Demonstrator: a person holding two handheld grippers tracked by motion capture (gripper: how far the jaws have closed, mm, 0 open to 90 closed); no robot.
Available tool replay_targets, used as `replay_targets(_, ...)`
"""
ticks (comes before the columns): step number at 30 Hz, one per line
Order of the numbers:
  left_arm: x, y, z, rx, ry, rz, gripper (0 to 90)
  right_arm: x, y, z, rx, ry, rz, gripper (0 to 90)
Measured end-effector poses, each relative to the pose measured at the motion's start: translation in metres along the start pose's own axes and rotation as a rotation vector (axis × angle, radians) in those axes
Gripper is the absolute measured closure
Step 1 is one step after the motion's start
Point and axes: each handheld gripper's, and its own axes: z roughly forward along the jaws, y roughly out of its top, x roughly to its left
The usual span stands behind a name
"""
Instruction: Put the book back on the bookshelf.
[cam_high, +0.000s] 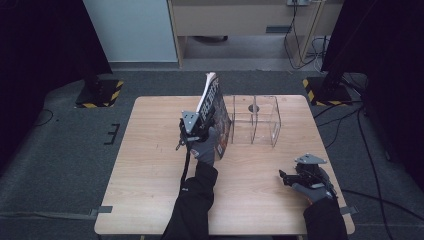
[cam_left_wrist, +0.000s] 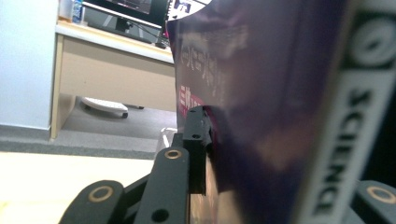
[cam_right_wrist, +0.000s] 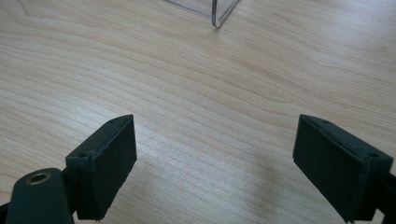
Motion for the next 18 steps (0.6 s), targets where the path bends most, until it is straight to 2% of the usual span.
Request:
replay_targets(4, 0.008, -0.005, -0.007, -0.007, 0.006, -0.014, 73.3, 0.001, 0.0, 0.001, 0.001, 0.002, -0.002, 13.5)
replay_targets(11, 0.011, -0.011, -0.012, 0.003, -0.001, -0.014, 69.5, 0.001, 0.0, 0.001, 0.0, 0.001, 0.003, 13.4)
replay_targets(15, 0.012, -0.012, -0.02, -0.006, -0.011, -0.018, 62.2, 0.001, 0.0, 0.0, -0.001, 0.0, 0.002, 13.5)
replay_targets(18, 0.013, -0.013, -0.028, -0.016, -0.024, -0.006, 51.3, 0.001, 0.0, 0.0, -0.002, -0.001, 0.007, 13.5)
